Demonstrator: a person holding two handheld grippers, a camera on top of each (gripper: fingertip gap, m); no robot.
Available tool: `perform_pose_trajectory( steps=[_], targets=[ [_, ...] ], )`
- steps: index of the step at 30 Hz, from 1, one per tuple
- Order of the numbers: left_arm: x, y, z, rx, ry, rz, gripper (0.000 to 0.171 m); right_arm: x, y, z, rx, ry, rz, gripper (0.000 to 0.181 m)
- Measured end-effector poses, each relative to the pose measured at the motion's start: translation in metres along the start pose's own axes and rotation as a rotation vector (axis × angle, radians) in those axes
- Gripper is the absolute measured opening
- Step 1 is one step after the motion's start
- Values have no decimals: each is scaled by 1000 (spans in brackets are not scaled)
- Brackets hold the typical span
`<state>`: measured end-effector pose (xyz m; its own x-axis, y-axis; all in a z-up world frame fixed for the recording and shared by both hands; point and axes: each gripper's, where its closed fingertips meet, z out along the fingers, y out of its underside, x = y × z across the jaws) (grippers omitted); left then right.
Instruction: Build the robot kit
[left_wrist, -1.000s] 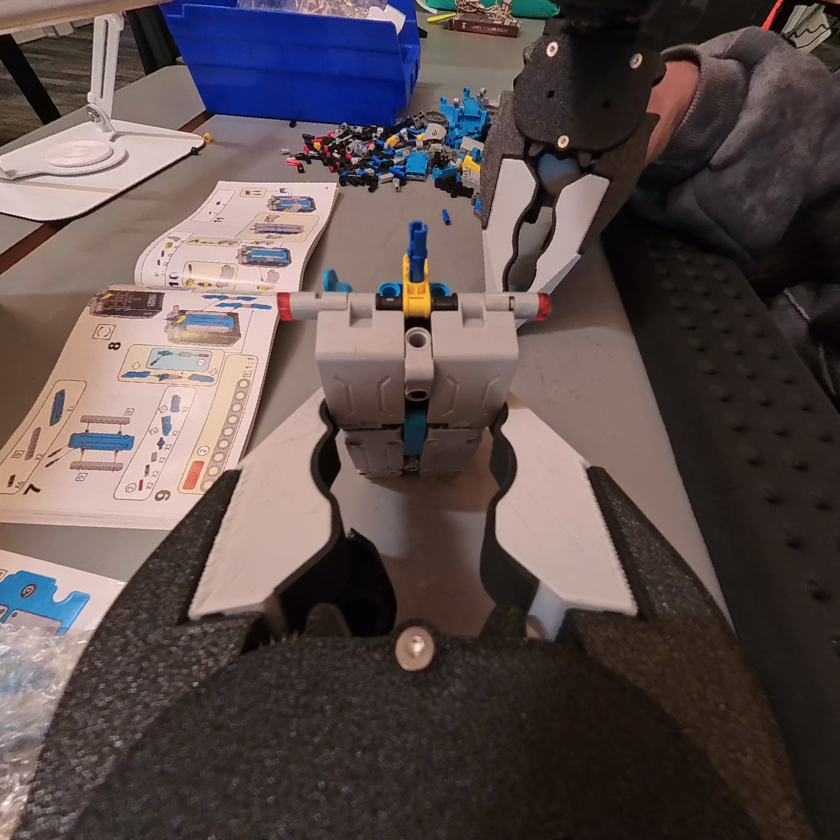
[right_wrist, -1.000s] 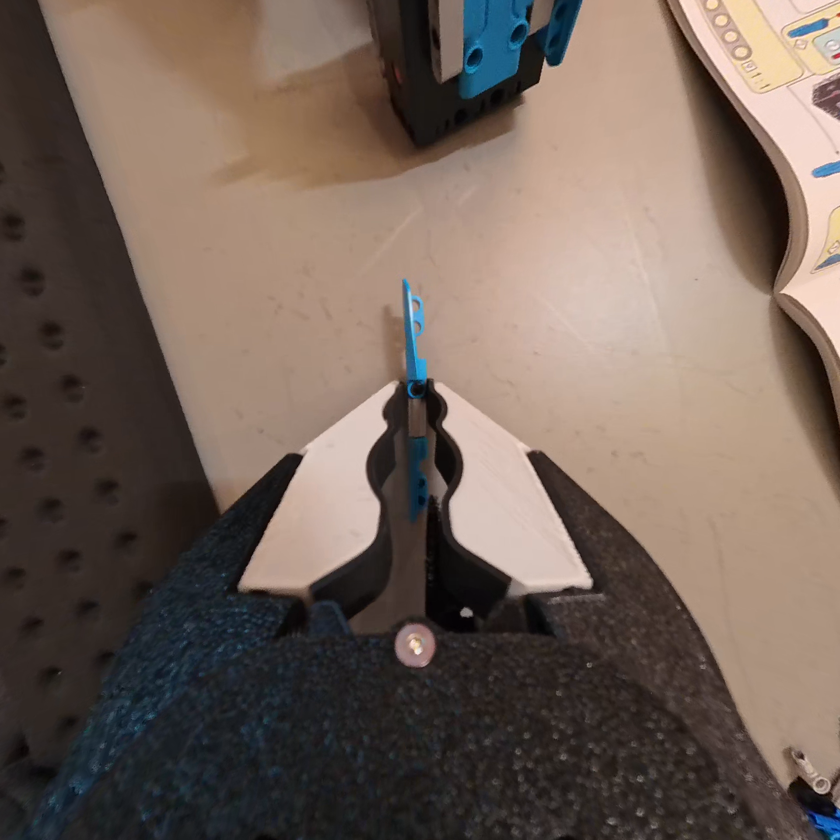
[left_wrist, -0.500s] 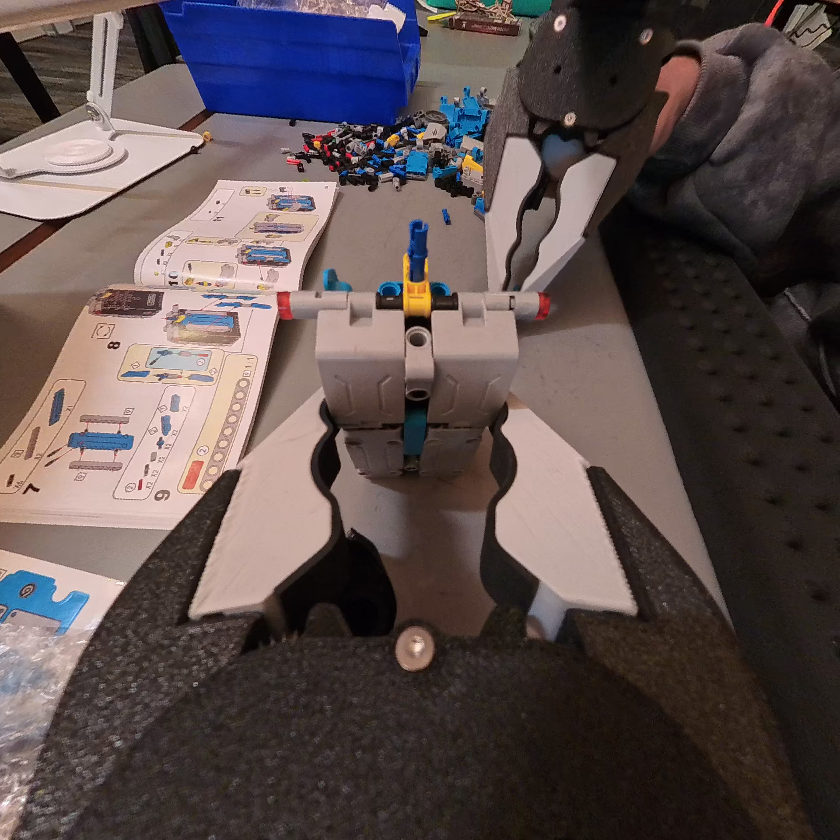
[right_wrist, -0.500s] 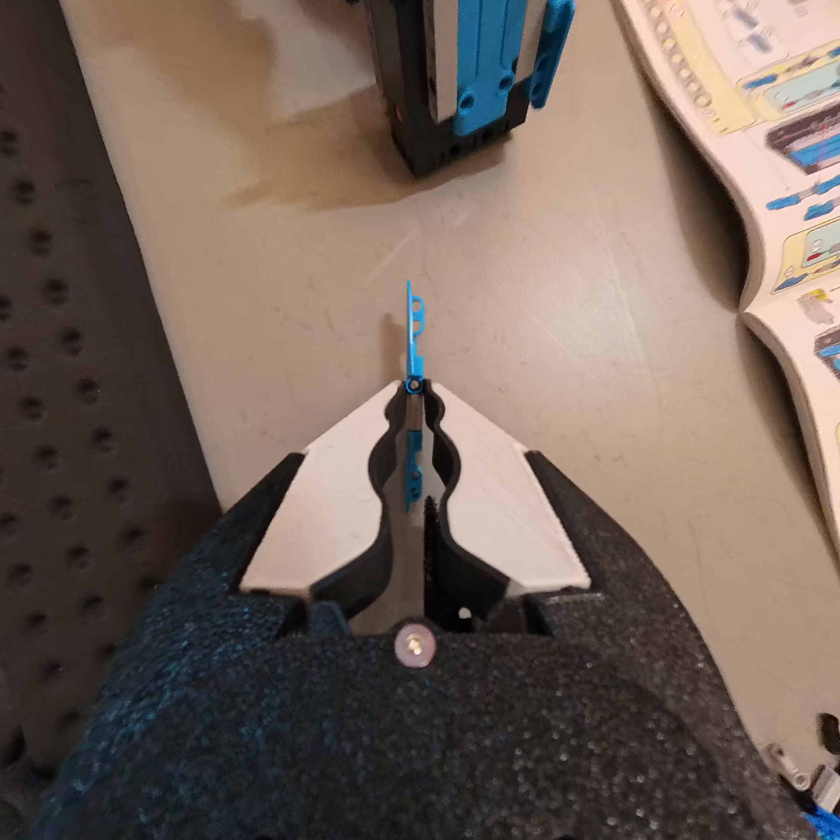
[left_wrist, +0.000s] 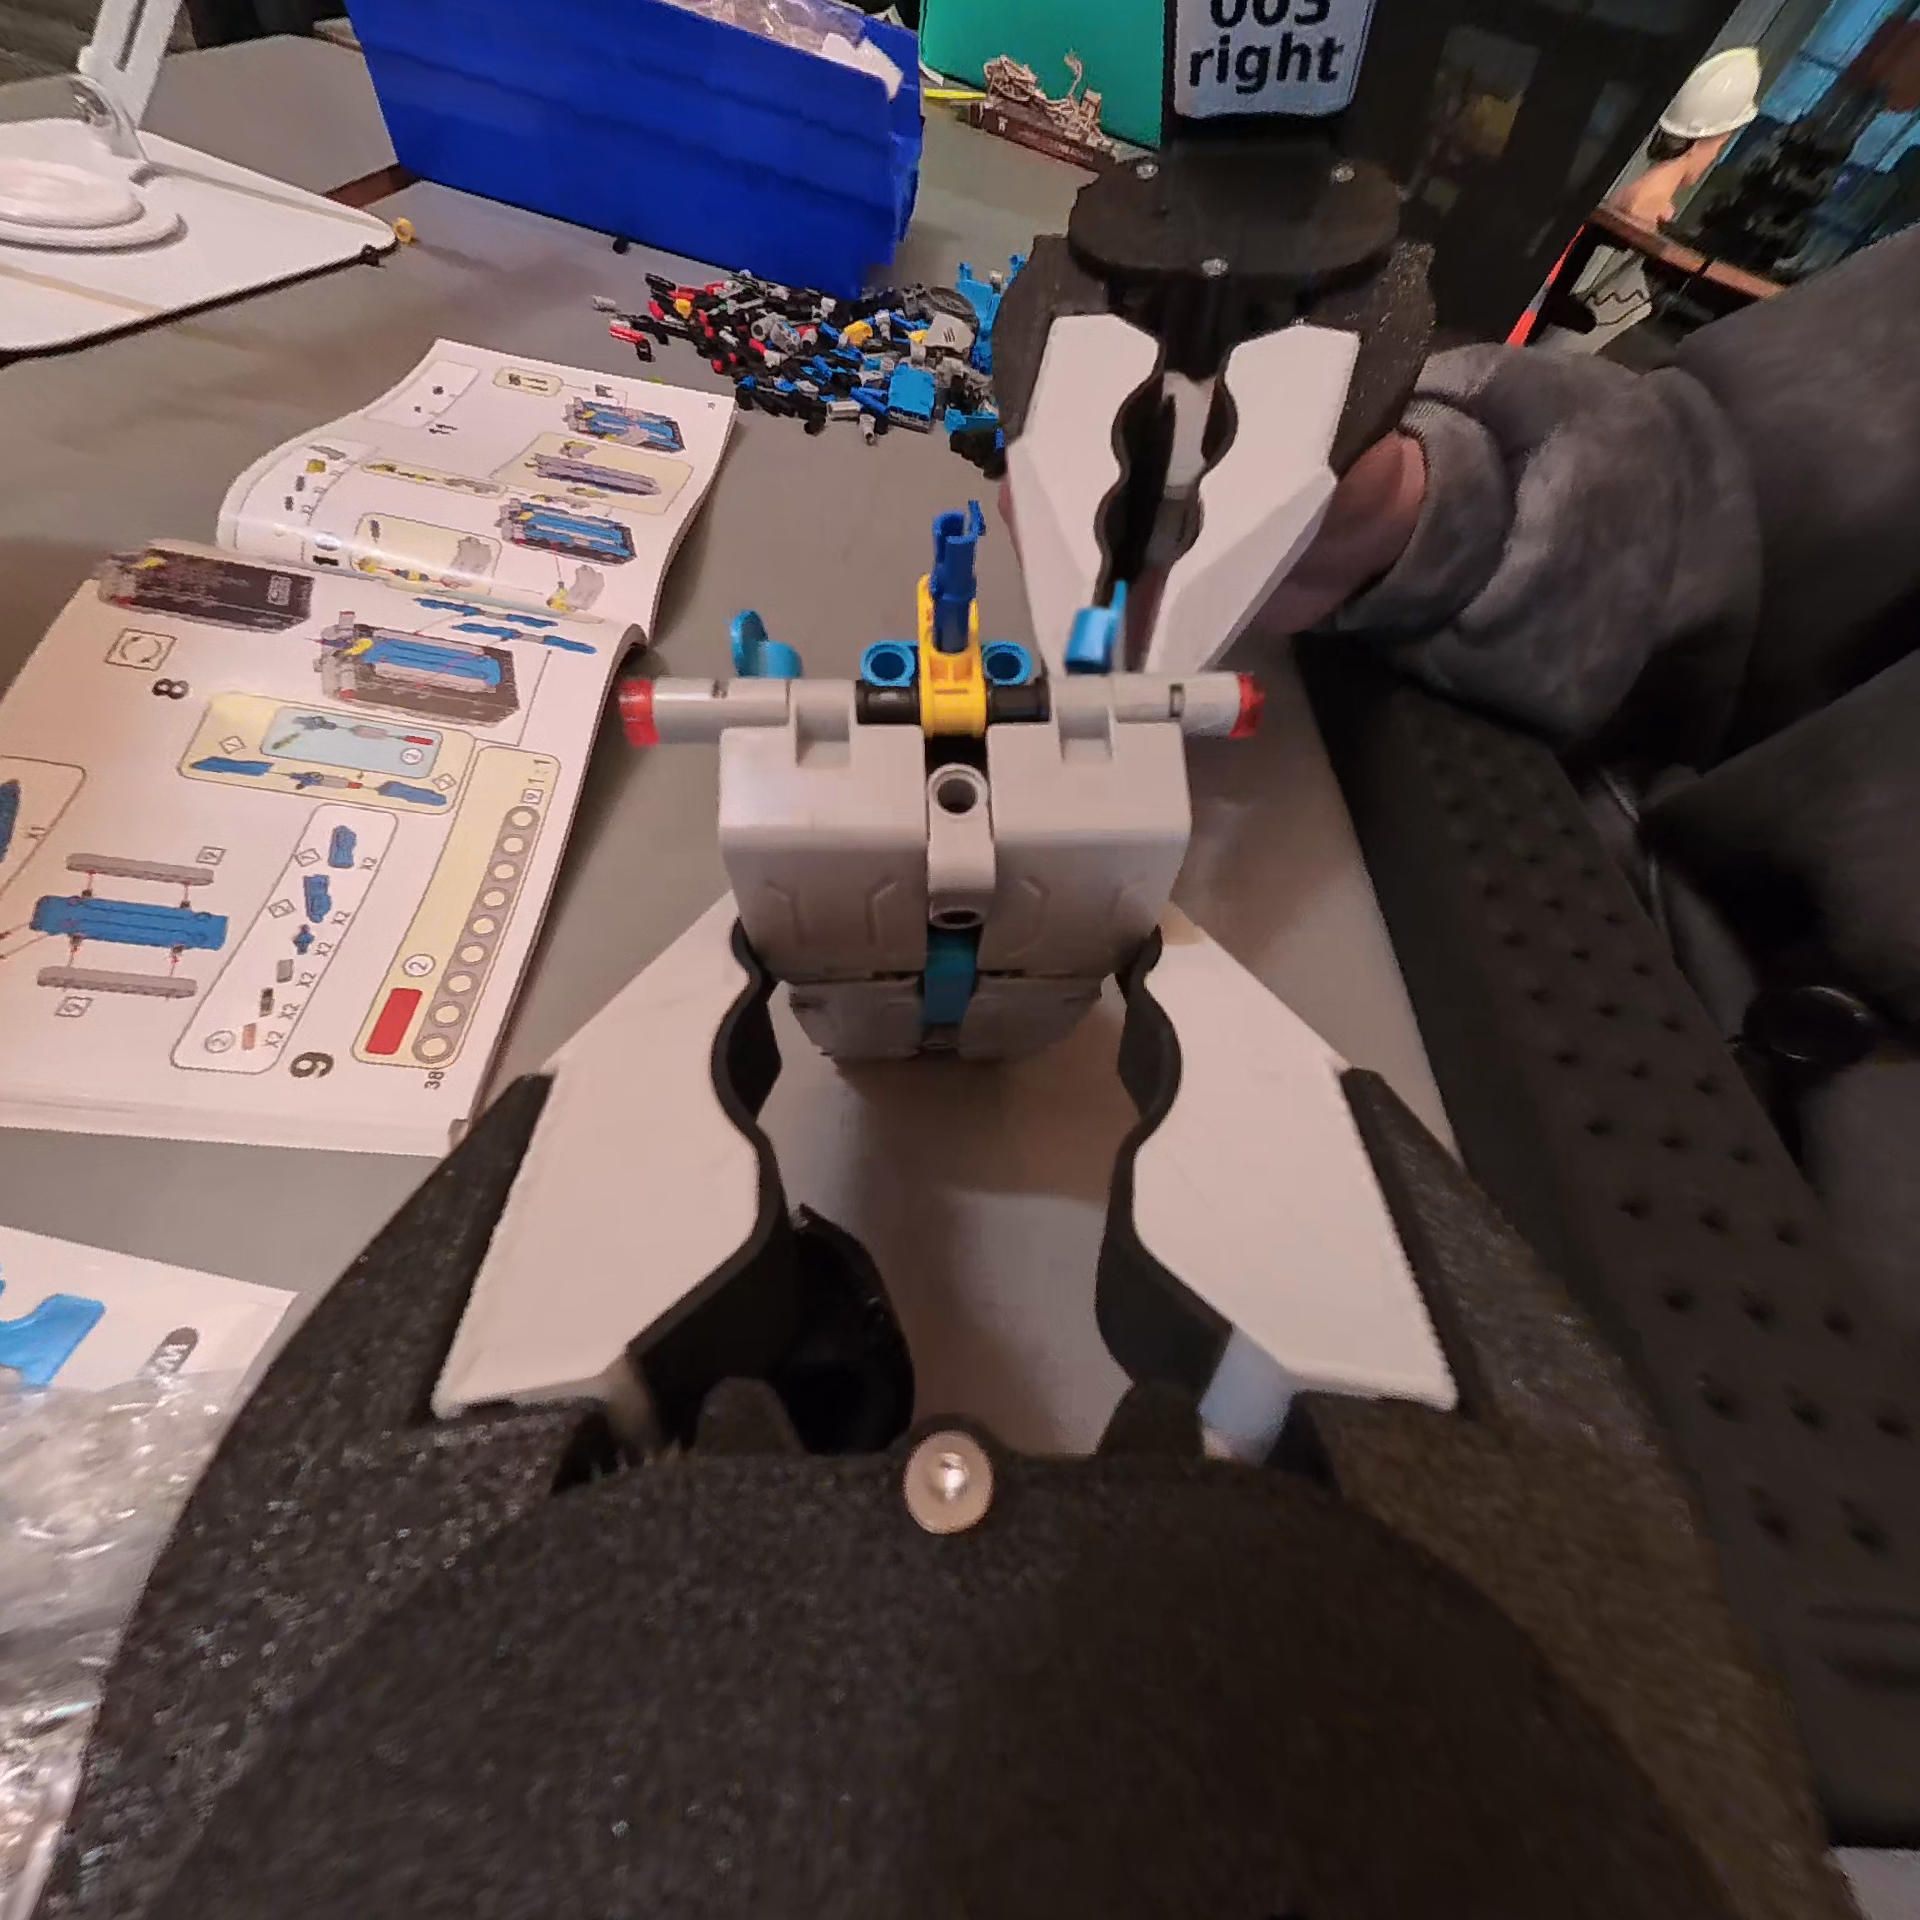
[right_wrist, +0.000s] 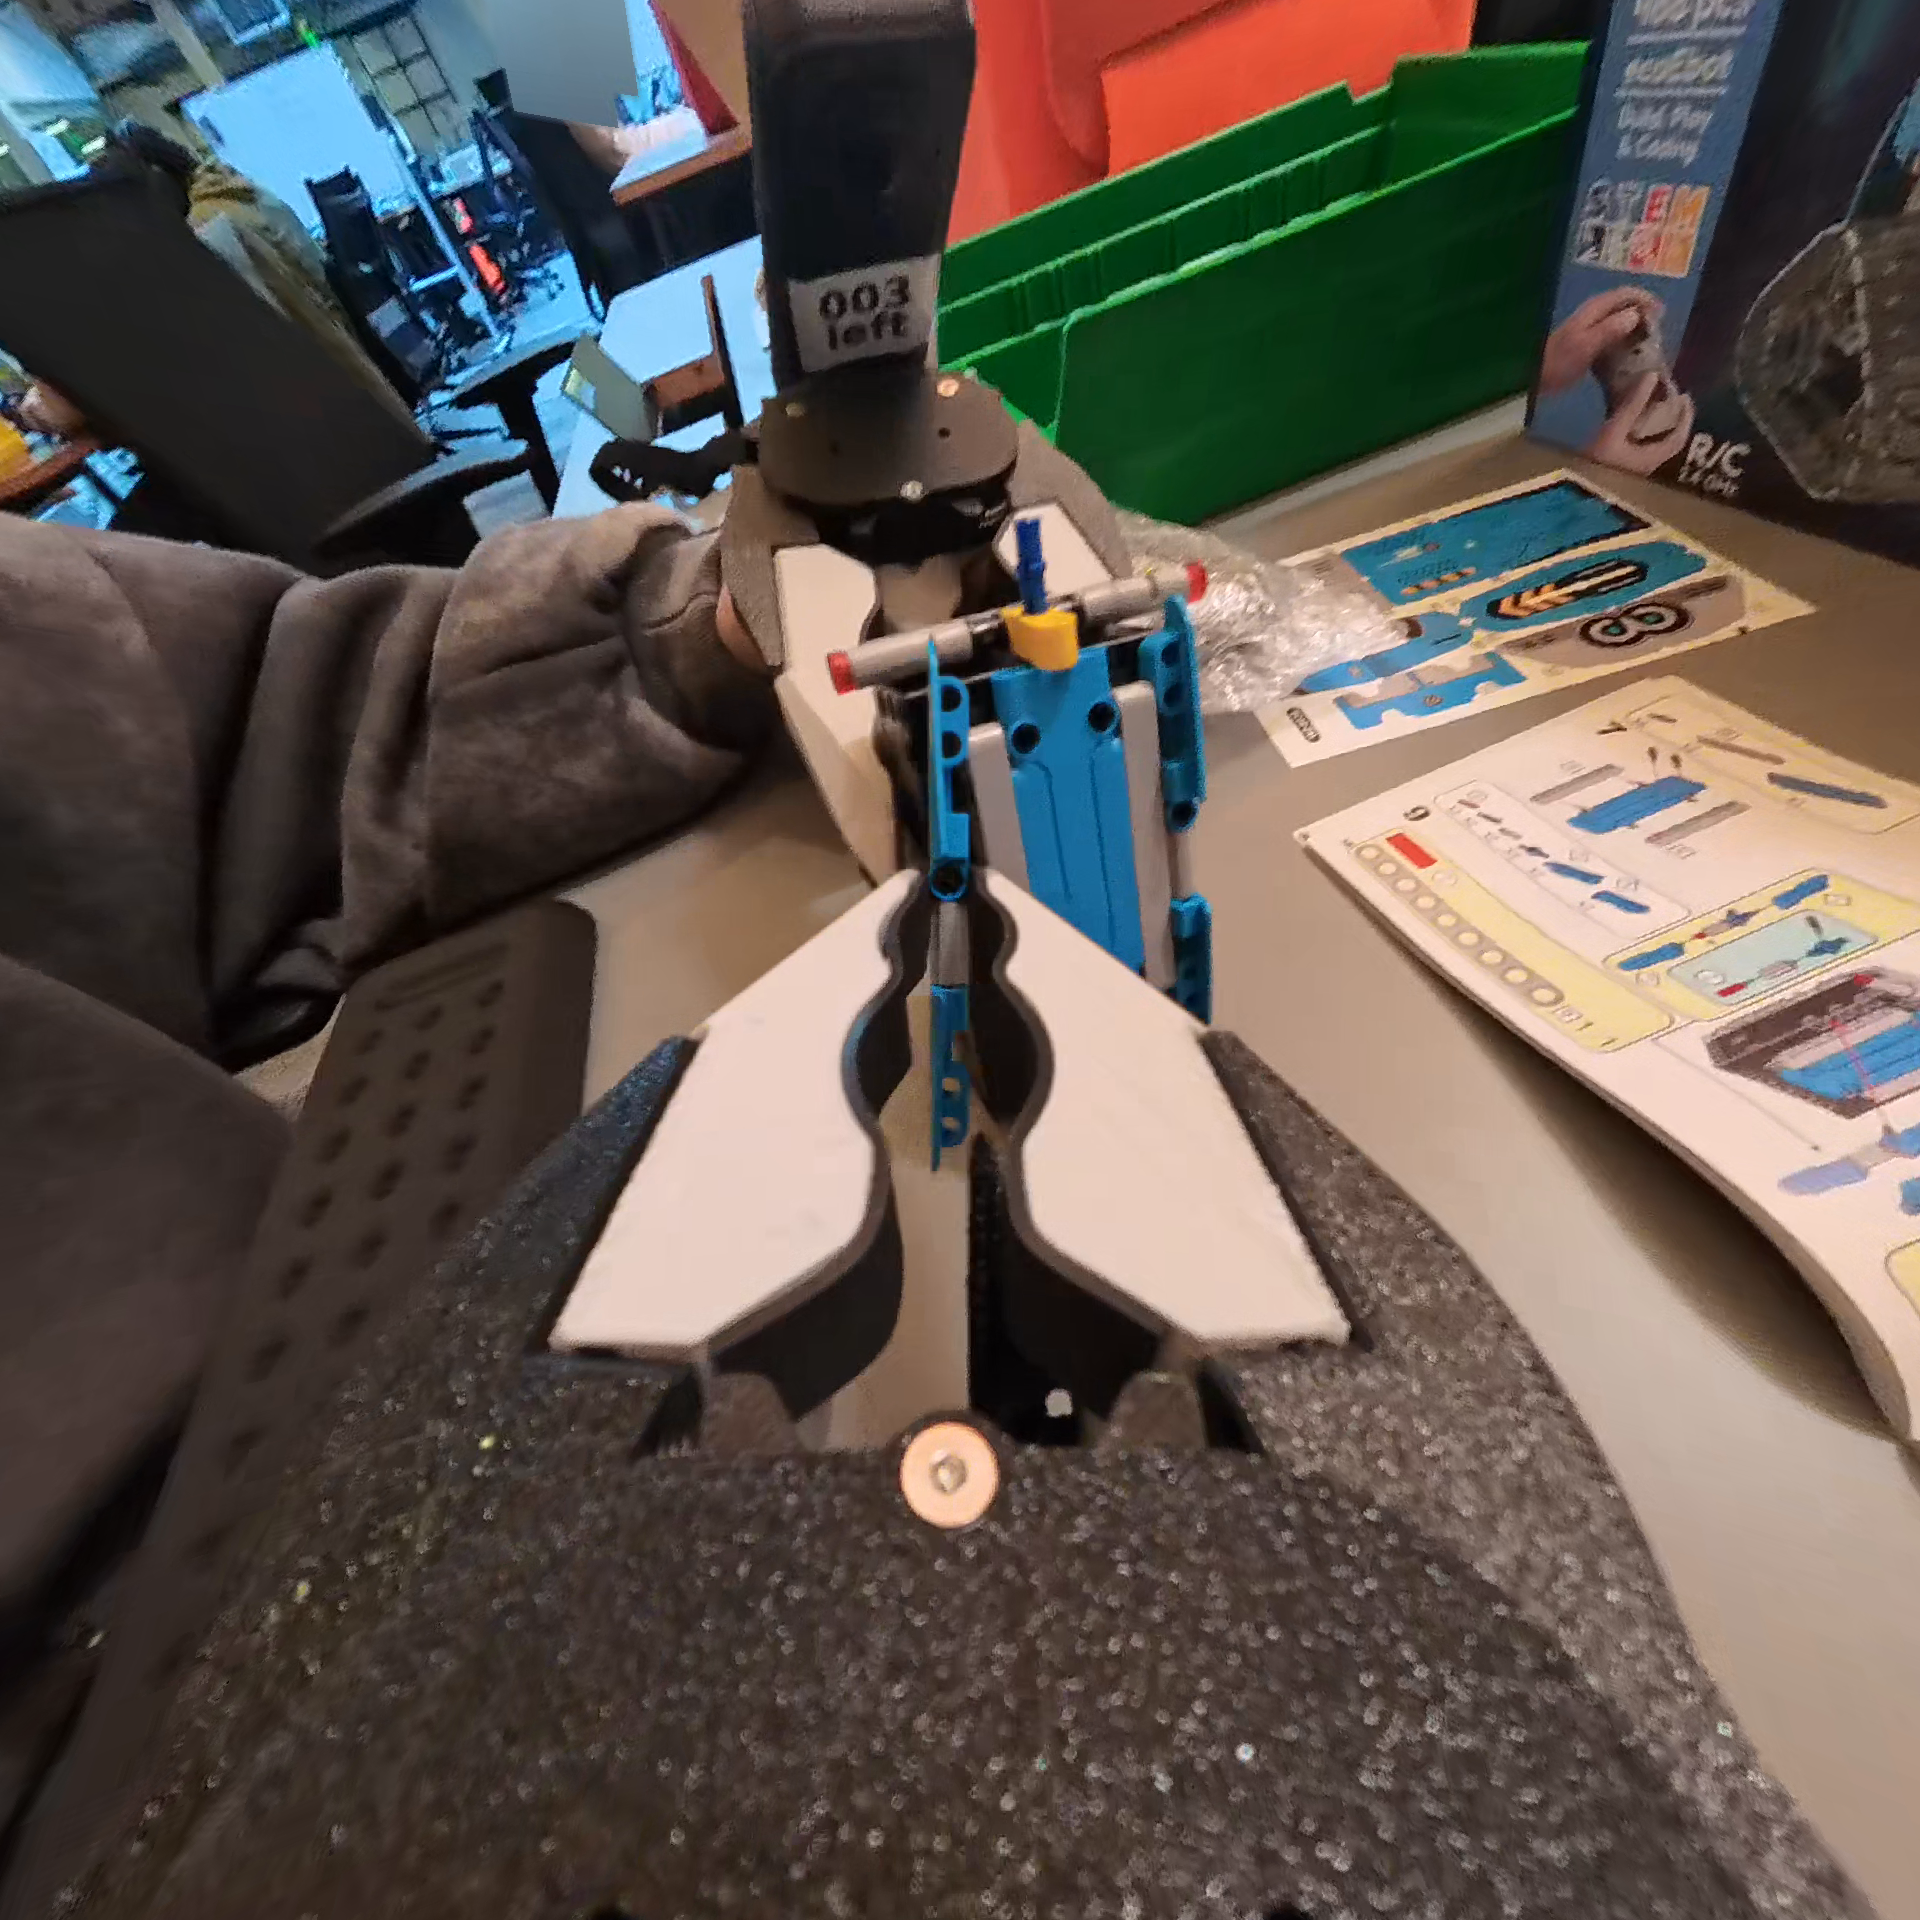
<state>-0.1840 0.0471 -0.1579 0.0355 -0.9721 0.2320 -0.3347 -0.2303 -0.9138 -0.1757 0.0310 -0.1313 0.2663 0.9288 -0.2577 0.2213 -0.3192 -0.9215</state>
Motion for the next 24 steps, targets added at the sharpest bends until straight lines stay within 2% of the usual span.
perform_pose_trajectory(
  steps=[5,15,19,21,24],
  targets=[
    [-6,-3,-3,30,37,-140,65,10,-3,7,47,-7,65,6],
    [-10,-5,-4,55,85,-241,65,13,-7,11,73,-104,136,6],
    [-13,-9,-7,88,93,-260,65,11,-2,17,-2,-158,91,6],
    [-13,-14,-8,115,92,-255,64,4,25,30,-121,-158,47,7],
    [-7,-6,-3,55,103,-242,65,-7,39,48,-201,-118,-58,6]
  ],
)
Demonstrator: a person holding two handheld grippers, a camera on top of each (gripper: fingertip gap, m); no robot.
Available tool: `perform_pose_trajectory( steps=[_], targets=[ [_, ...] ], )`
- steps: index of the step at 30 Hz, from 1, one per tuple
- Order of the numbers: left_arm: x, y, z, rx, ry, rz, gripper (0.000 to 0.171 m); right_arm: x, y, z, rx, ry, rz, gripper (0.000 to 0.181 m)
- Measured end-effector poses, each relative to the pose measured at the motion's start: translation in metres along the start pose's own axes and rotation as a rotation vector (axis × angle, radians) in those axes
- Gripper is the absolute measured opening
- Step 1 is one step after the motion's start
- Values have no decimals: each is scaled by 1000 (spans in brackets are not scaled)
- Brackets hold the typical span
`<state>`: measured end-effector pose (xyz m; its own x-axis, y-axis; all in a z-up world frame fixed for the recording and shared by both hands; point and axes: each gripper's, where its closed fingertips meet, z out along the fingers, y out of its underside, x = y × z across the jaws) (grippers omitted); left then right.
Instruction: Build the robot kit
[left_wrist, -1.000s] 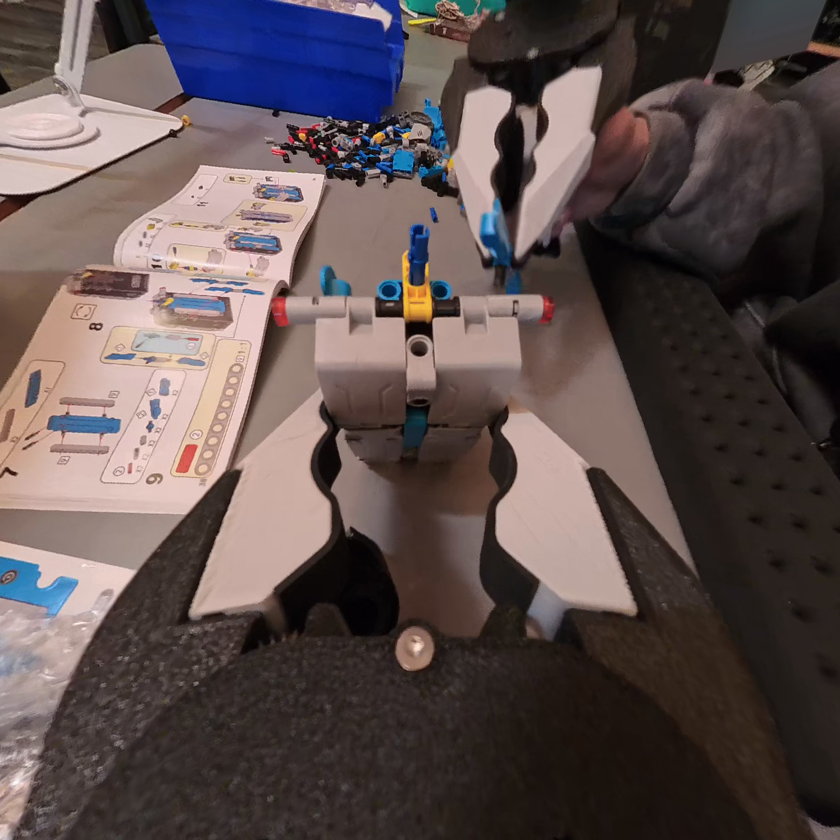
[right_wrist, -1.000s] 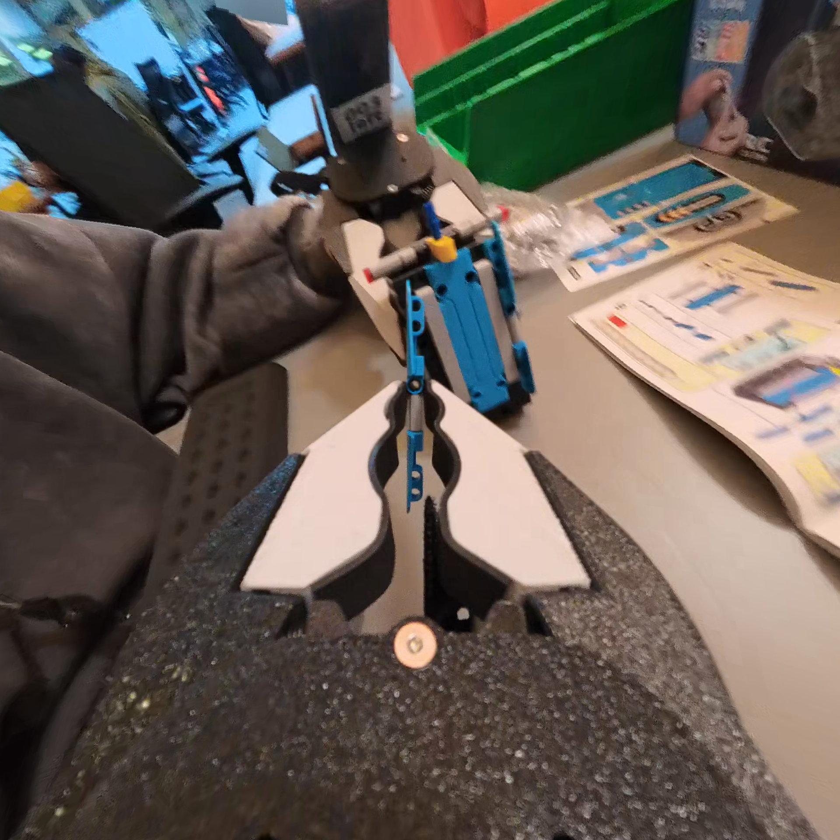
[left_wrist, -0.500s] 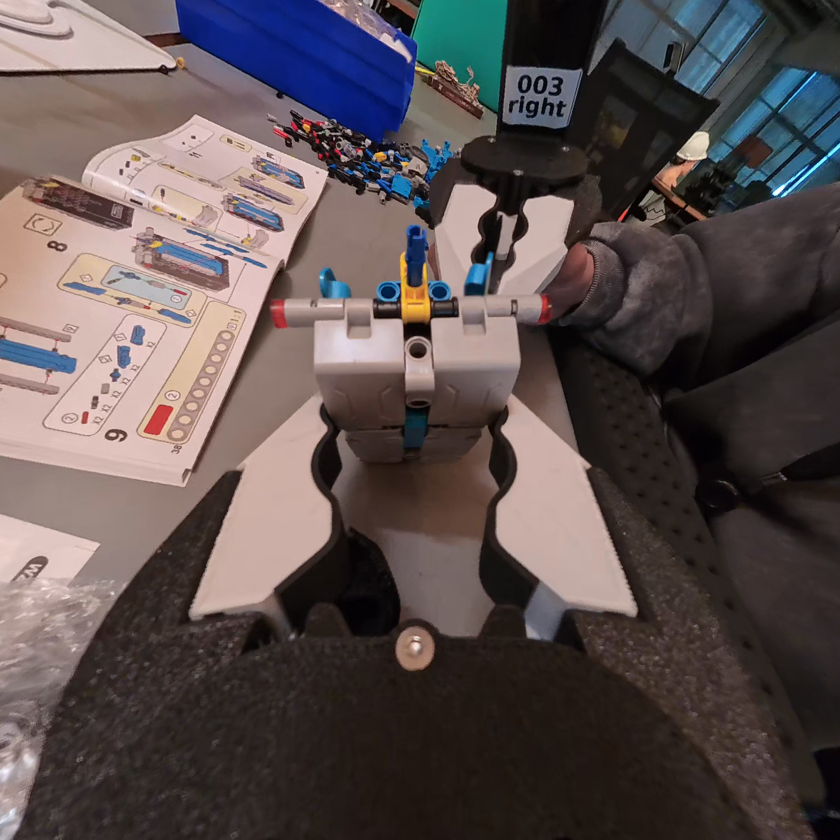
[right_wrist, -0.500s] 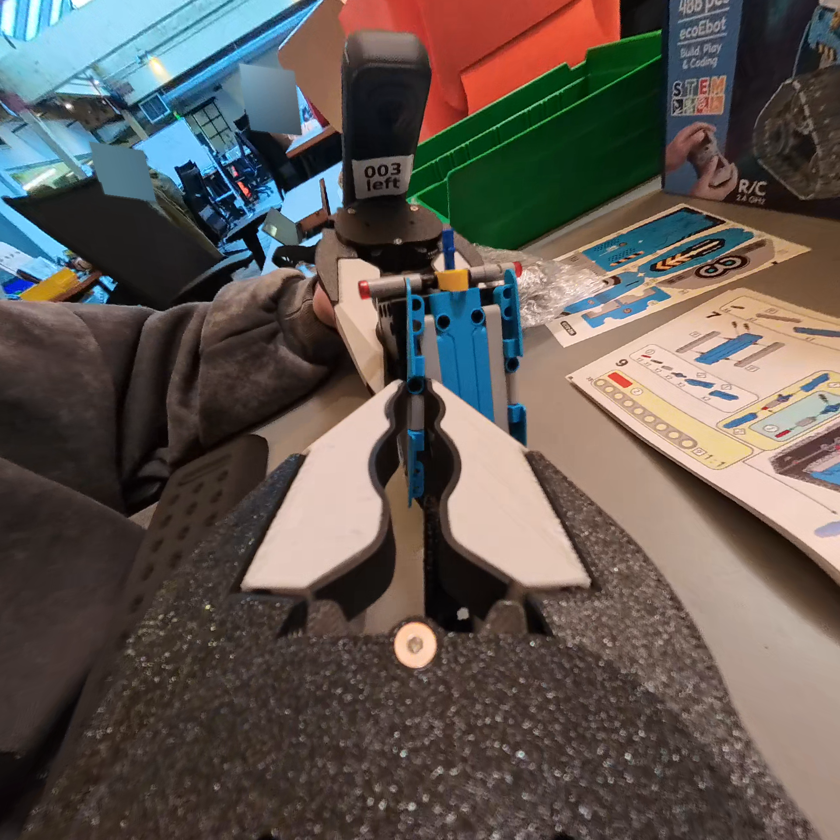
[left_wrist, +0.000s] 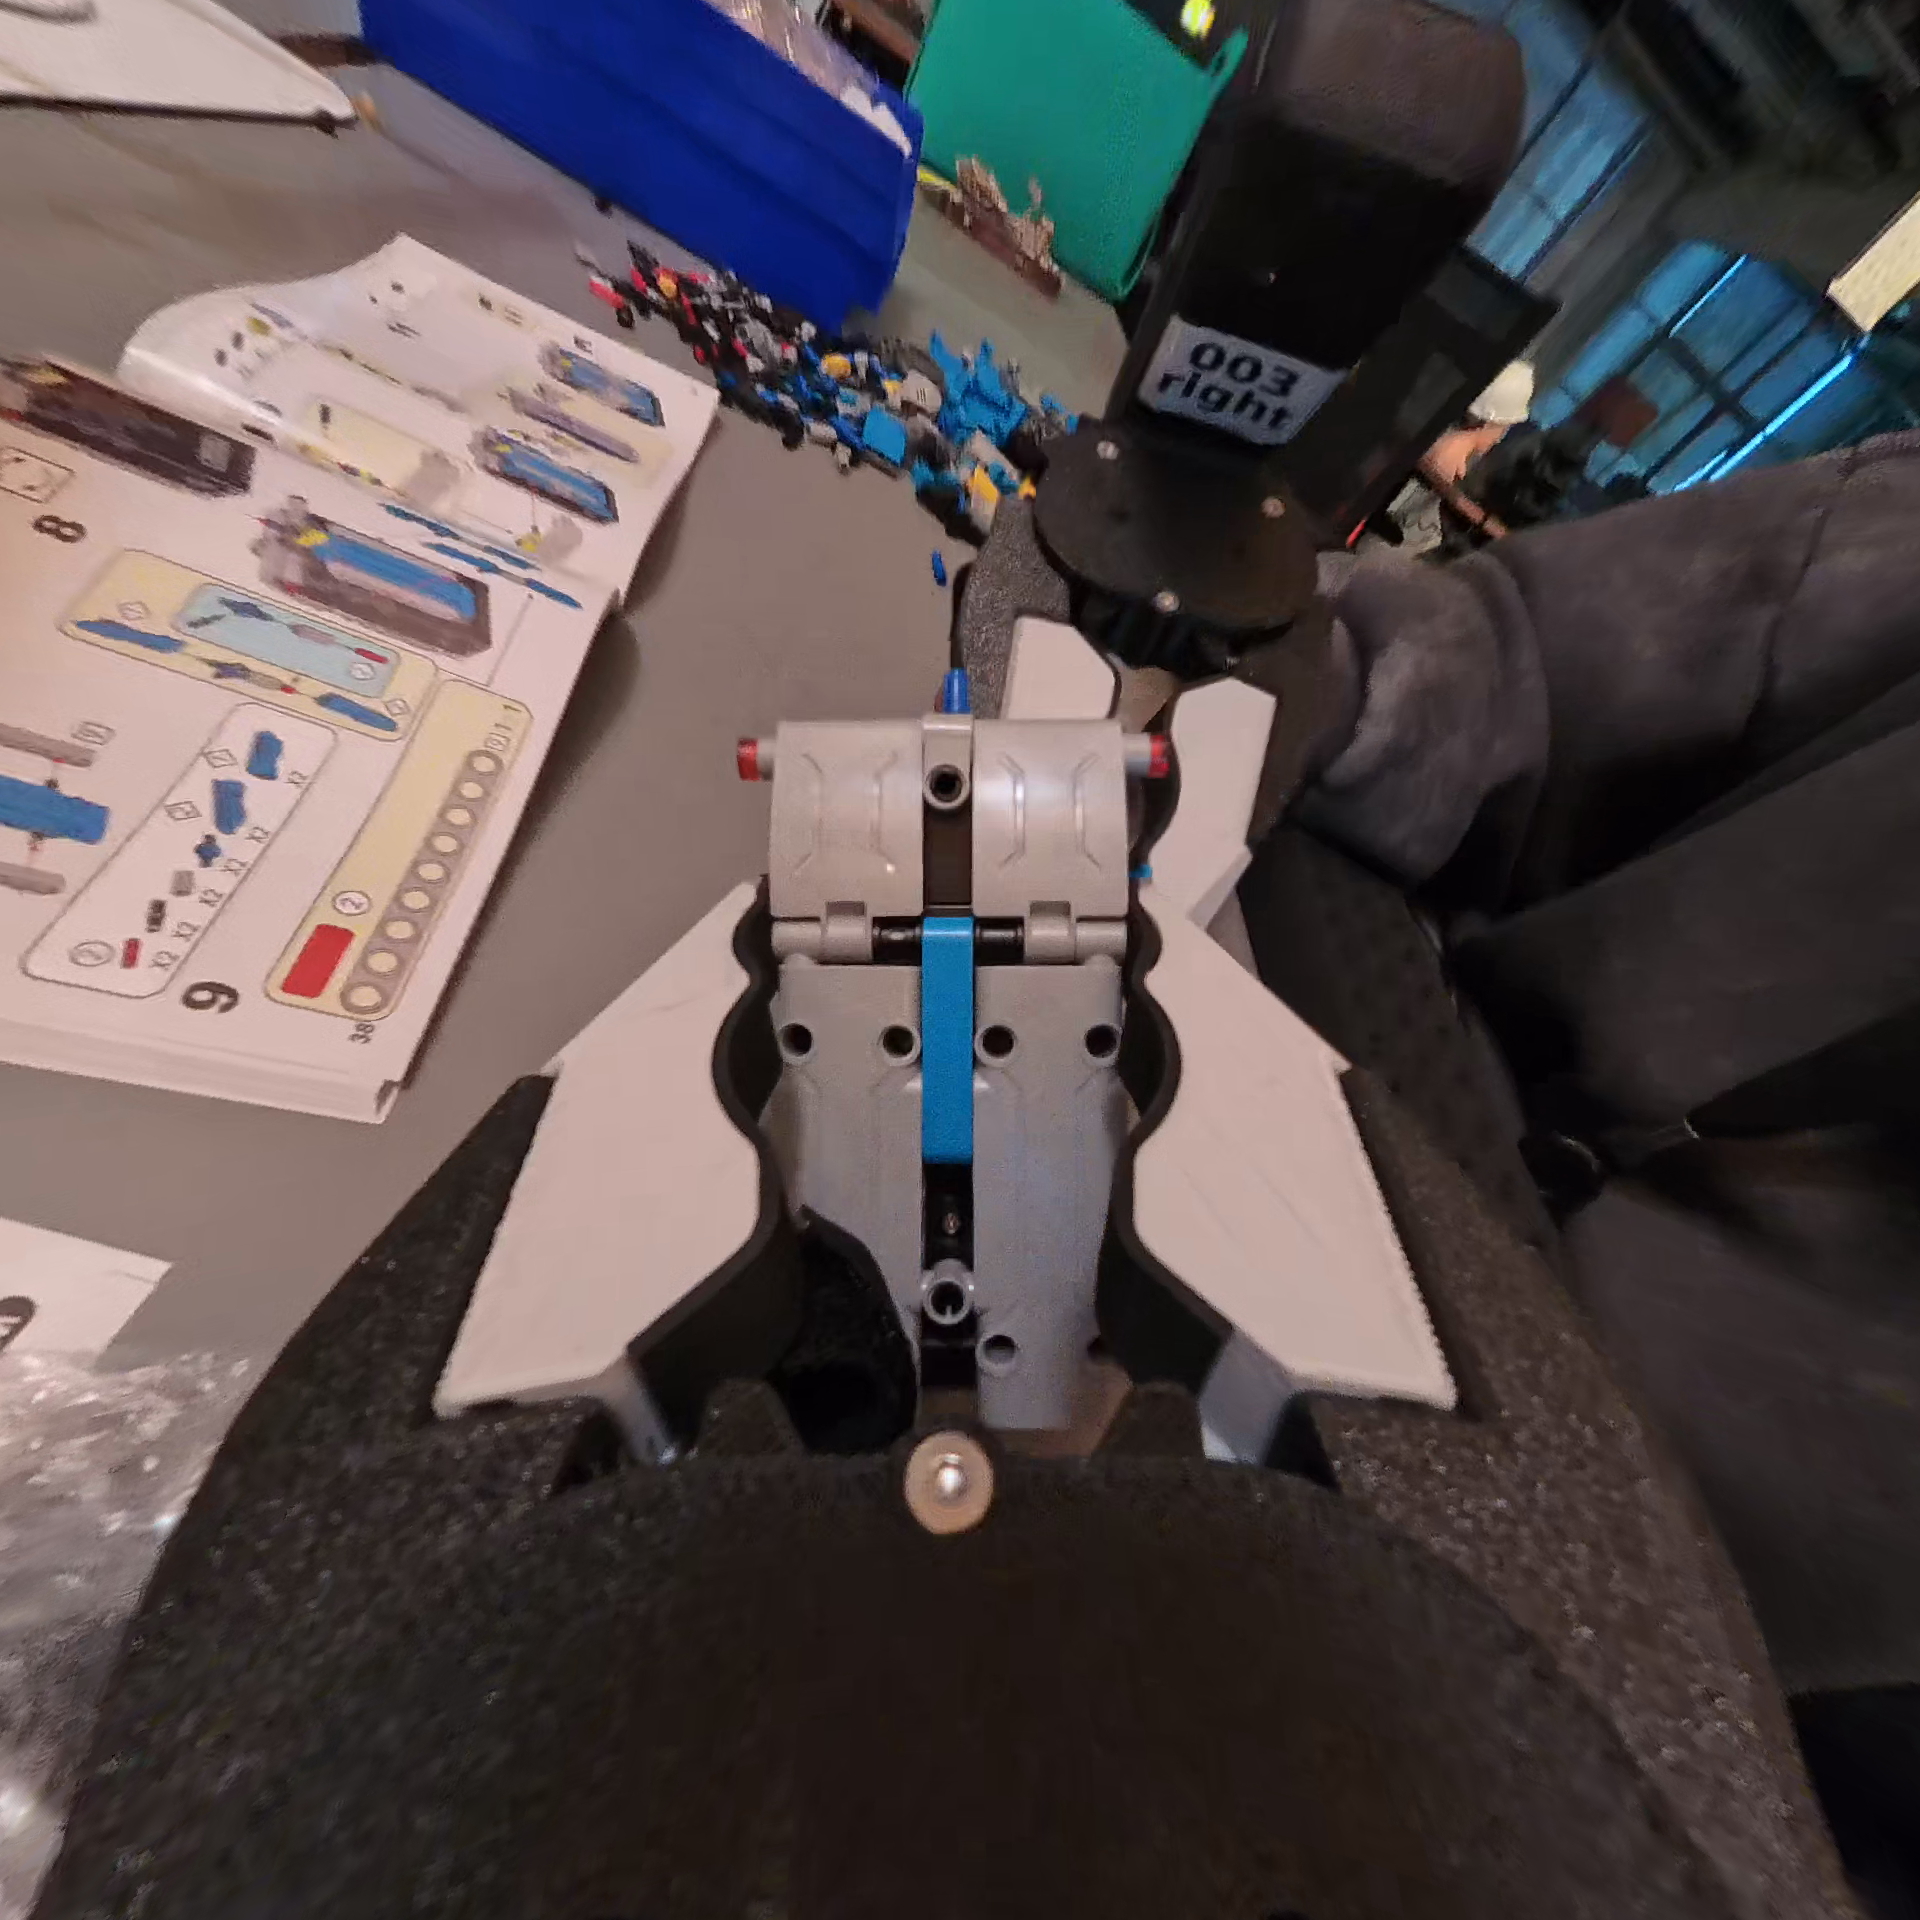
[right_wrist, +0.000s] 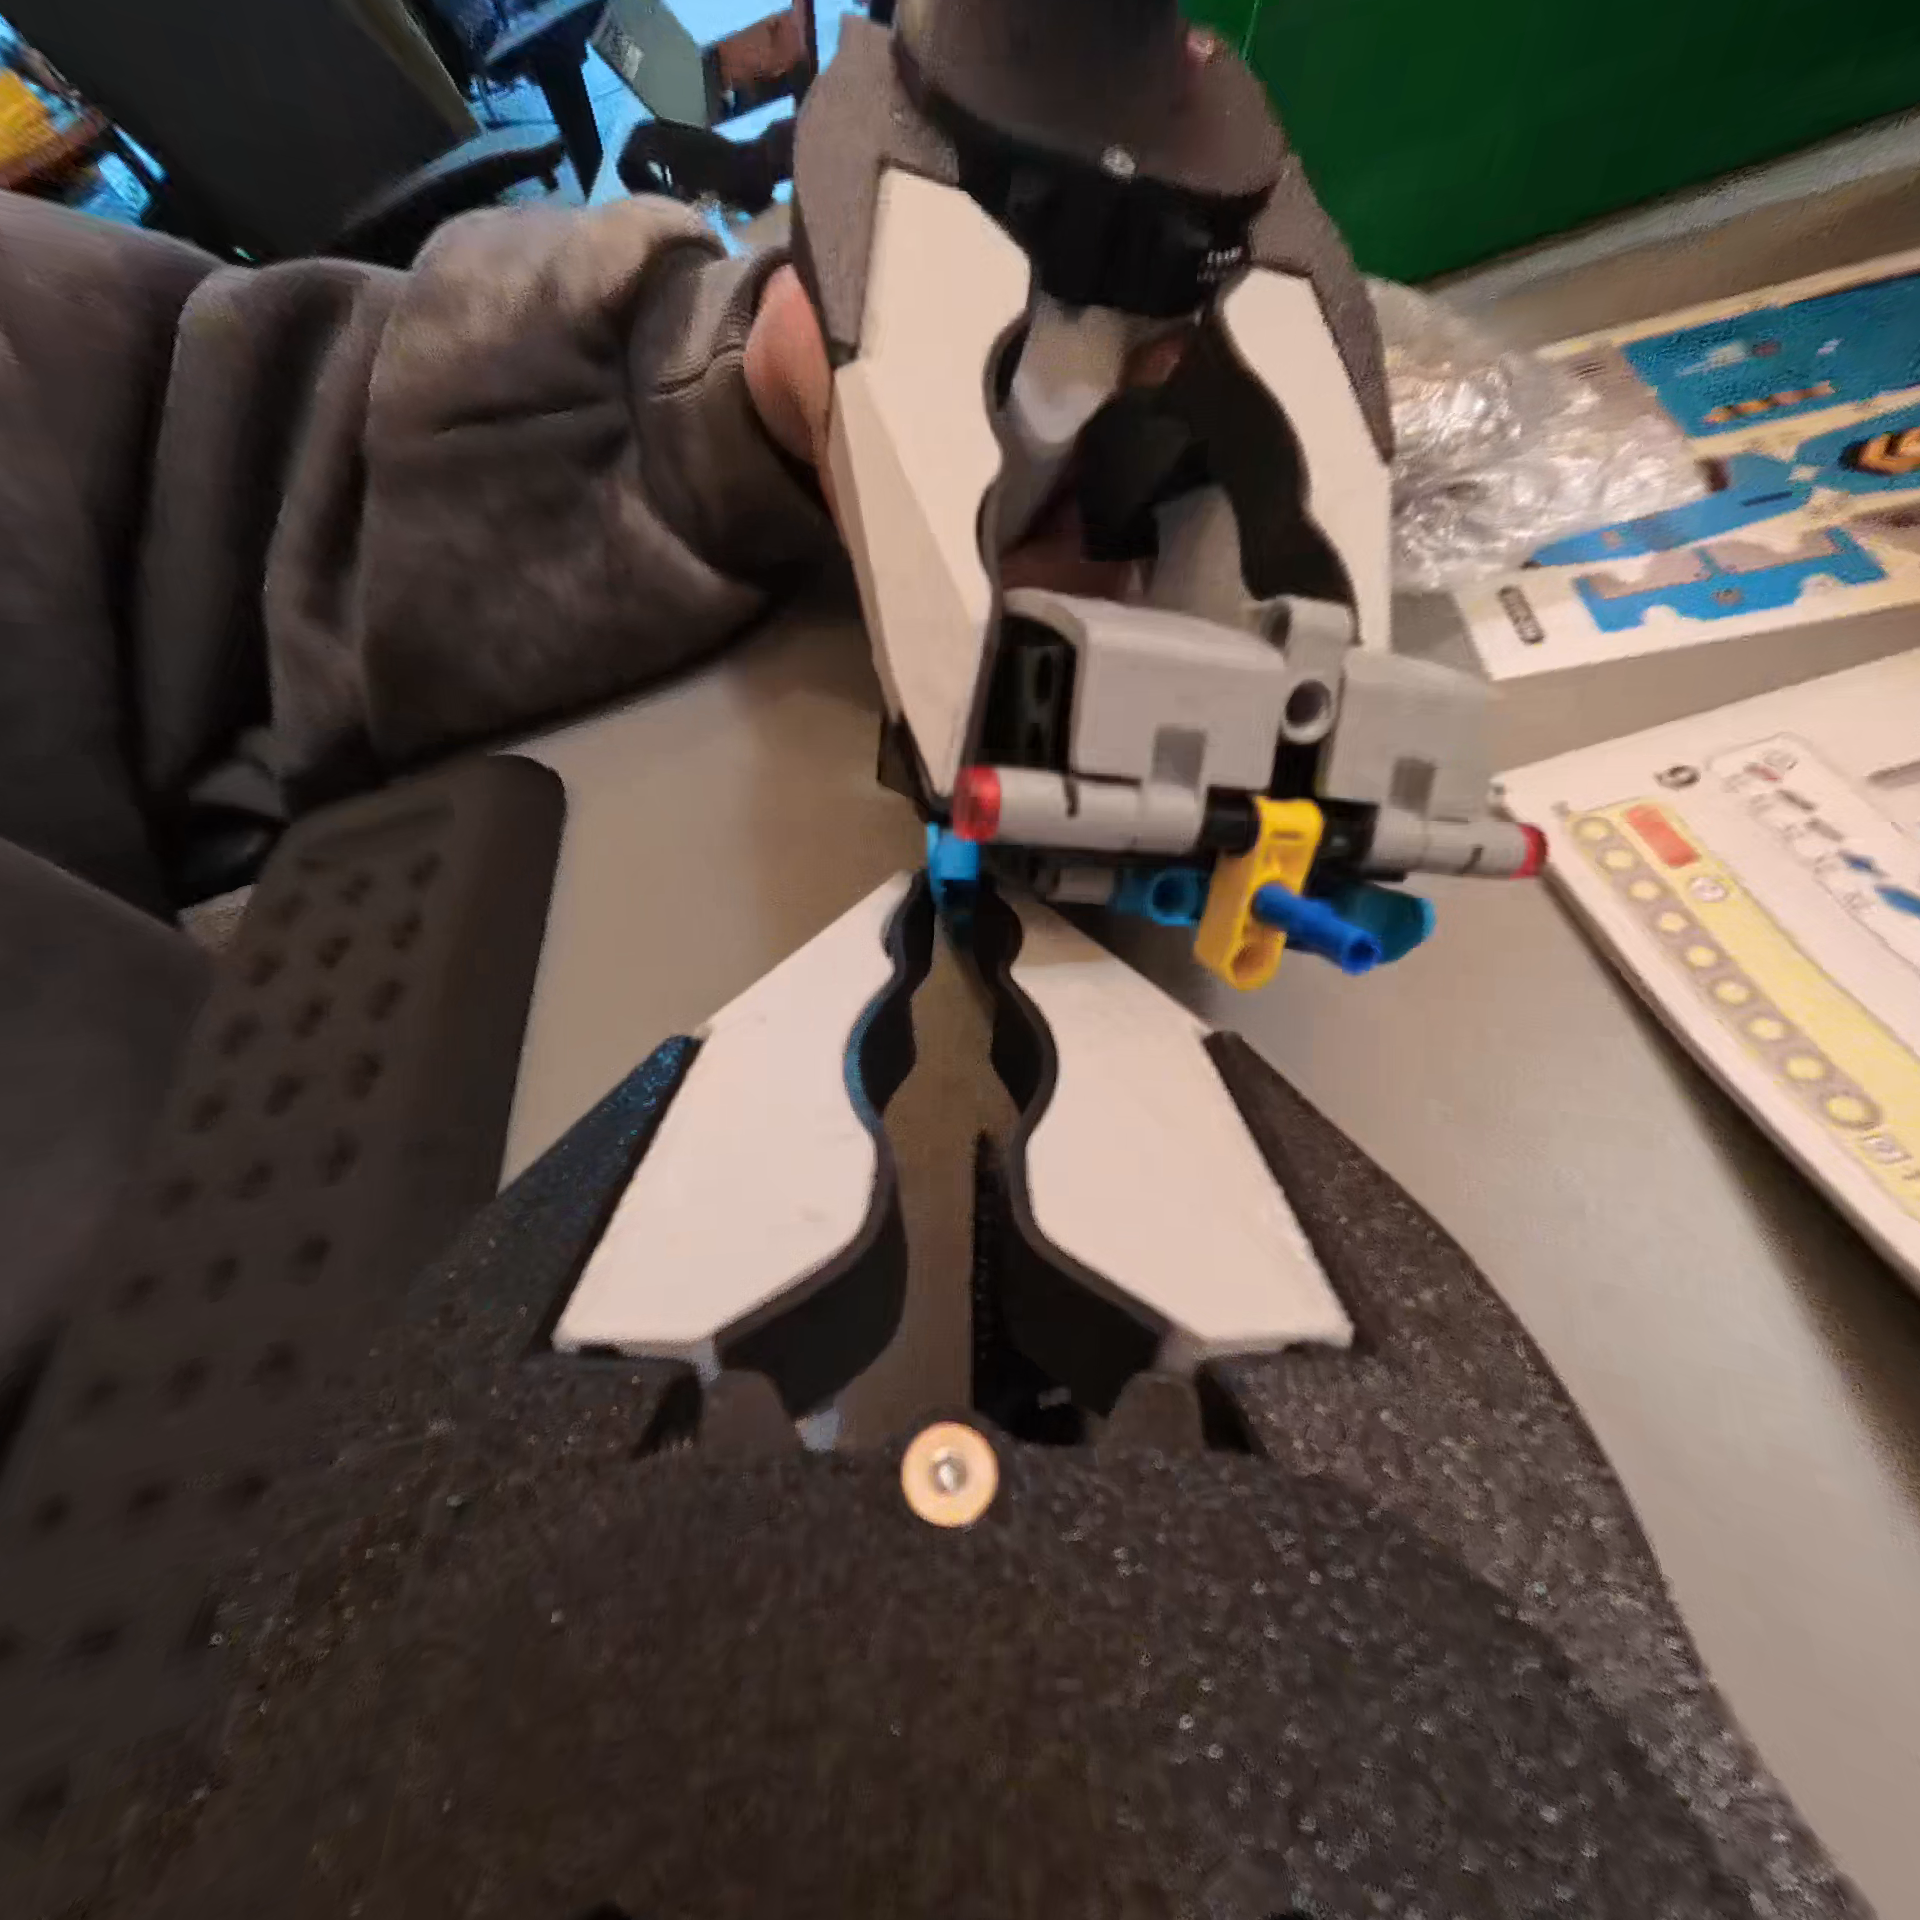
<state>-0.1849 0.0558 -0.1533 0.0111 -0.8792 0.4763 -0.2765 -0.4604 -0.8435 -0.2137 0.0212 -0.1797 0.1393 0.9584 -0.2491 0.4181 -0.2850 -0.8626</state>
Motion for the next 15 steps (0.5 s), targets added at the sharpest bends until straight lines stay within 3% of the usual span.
perform_pose_trajectory(
  steps=[5,10,15],
  targets=[
    [-13,-2,-11,21,-41,-57,65,21,-20,-23,156,22,118,6],
    [-14,-5,-11,46,-28,-110,65,21,-22,-22,159,9,146,7],
    [-8,-25,-12,167,29,-155,64,22,-43,-37,272,-8,189,6]
  ],
)
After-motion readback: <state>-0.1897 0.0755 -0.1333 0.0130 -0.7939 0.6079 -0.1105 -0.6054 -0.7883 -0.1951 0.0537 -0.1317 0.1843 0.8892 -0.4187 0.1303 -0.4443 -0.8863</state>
